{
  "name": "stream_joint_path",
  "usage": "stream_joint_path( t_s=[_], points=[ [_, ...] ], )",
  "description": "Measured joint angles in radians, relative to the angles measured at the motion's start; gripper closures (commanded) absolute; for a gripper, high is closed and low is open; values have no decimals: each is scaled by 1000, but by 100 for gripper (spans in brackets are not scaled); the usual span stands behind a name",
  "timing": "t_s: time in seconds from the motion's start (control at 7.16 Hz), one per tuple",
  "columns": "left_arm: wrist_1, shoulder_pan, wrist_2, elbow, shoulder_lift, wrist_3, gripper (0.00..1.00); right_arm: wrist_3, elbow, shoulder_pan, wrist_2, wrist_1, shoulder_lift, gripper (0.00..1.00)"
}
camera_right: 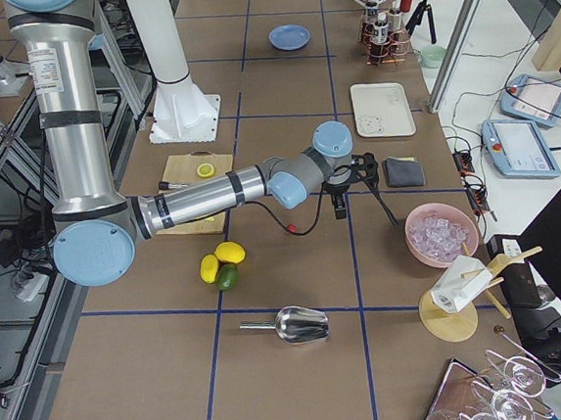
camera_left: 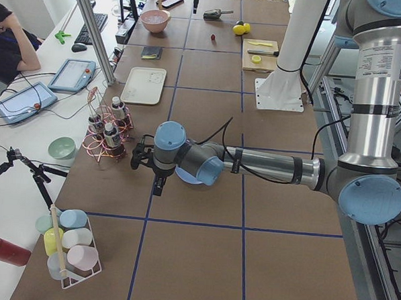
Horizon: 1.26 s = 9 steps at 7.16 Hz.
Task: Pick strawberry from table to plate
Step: 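Lower the left gripper to the rim of the light blue plate and grip it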
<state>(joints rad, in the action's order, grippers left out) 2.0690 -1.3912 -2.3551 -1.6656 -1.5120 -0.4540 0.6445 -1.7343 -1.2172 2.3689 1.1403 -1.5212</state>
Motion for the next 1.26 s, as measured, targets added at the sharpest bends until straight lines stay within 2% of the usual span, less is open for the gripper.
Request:
stream_joint_path(
  t_s=[0.28, 0.56, 0.84, 1.12, 1.26],
  points=[
    [282, 152, 61, 25, 69, -268, 0, 19, -4, 13, -11, -20, -5, 0],
    [527, 345, 206, 84, 100, -515, 1, 21, -22, 14, -24, -23, -21, 0],
    [598, 453, 295, 111, 105, -606, 8, 25, -58, 15, -31, -23, -51, 0],
    [605, 480, 311, 126, 105, -619, 15, 36, -74, 15, -33, -23, -62, 0],
    [606, 486, 313, 134, 105, -619, 26, 38, -78, 15, -32, -24, -65, 0]
  ],
)
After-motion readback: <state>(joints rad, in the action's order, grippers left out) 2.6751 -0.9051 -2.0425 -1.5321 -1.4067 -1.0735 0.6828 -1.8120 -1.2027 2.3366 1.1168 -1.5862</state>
